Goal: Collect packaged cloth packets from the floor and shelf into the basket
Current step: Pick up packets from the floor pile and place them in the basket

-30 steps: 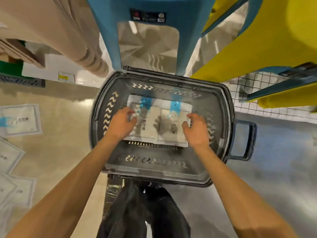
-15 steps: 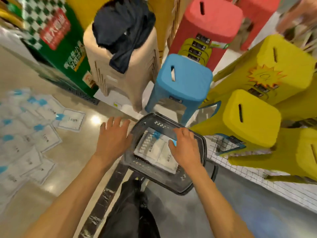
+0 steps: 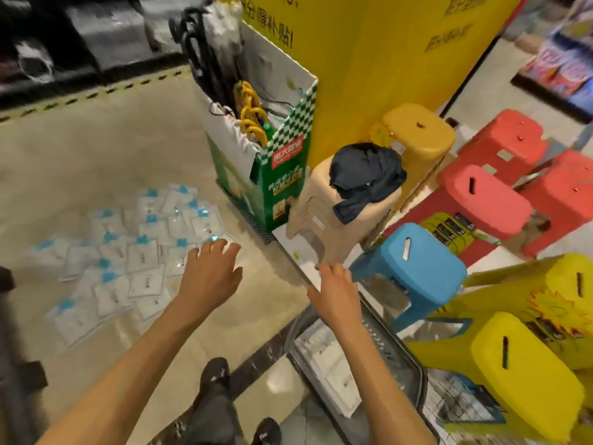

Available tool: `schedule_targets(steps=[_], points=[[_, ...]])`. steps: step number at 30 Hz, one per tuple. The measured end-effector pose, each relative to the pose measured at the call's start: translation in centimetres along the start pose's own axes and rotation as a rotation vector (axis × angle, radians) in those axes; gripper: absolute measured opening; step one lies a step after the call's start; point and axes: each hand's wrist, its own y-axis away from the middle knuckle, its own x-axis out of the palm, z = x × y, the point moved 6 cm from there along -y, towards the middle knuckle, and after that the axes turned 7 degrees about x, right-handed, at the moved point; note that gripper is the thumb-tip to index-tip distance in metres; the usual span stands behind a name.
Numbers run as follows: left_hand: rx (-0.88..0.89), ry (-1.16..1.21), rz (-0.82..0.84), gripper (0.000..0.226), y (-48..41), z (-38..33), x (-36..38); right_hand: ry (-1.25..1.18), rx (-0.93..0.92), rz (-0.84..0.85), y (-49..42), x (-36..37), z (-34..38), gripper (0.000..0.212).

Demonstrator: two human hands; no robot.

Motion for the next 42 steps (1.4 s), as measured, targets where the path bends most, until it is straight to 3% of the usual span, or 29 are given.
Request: schedule_targets(steps=[12,19,36,42], points=[[-0.218,-0.018,0.02,0.049,1.5,20.9,-3.5,0.1,-0.166,0.066,-6.1,1.1,19.4,0.052],[-0.267,0.009,0.082,0.051,0.4,27.6,-3.6,0.129,-0.221,0.078,-9.2,2.3,27.9,0.056],[-0.44,0.103,0.219,0.049,-9.6,34.6,0.5,0.201,-0.312,0.24,-23.9,6.0,34.4,0.055],[-0.523,0.253,0.334,0.05,-13.2,36.6,4.3,0.238,-0.34,0.298,-30.3,7.9,35.1,0.053]])
